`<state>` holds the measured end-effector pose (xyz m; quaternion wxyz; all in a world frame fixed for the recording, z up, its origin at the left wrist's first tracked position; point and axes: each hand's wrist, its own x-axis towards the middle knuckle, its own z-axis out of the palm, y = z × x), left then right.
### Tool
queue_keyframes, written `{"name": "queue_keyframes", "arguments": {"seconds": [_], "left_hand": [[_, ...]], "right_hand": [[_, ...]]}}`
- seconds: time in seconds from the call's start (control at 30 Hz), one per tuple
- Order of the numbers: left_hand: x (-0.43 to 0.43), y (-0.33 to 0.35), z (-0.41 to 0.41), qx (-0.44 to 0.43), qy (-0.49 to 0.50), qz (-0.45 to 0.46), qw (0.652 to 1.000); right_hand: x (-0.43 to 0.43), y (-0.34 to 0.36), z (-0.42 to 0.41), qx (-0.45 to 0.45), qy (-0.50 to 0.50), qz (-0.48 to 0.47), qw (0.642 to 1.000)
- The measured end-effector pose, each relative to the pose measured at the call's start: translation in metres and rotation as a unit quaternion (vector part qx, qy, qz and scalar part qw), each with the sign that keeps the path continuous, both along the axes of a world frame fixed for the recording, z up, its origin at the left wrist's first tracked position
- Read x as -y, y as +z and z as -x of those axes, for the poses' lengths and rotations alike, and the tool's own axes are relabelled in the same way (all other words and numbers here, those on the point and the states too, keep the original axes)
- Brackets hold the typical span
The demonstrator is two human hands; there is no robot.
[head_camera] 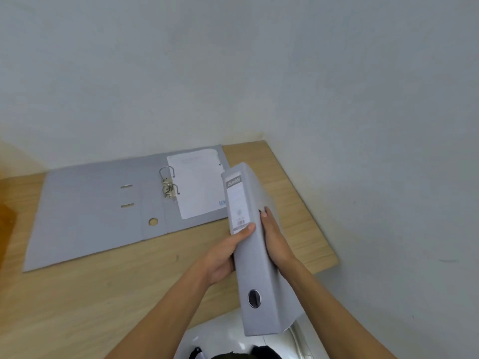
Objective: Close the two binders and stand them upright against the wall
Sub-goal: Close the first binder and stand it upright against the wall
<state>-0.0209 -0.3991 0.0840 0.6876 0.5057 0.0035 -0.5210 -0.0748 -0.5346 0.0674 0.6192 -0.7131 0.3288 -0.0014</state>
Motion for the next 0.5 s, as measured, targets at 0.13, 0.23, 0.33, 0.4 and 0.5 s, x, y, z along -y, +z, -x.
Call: {"name": "queue_keyframes", "arguments": {"seconds": [0.13,0.23,0.33,0.4,0.5], "left_hand": [[0.022,0.024,-0.007,0.11,-0.016,0.009,0.994],[0.042,0.042,-0.012,0.249,-0.018,0.014,0.968],[0.065,0.051,-0.019,0.35,0.009,0.006,0.937],[0.081,0.052,-0.024,0.407,0.02,-0.013,0.913],[0.098,0.044,-0.035,0.452,0.034,-0.04,0.89]], "right_hand": [[0.016,0.031,-0.002,0.089,-0.015,0.016,0.996],[0.034,0.068,-0.009,0.156,0.012,0.042,0.987],[0.054,0.105,-0.017,0.214,0.03,0.098,0.971],[0.068,0.117,-0.021,0.241,0.035,0.114,0.963],[0.093,0.111,-0.022,0.227,0.051,0.132,0.964]]}}
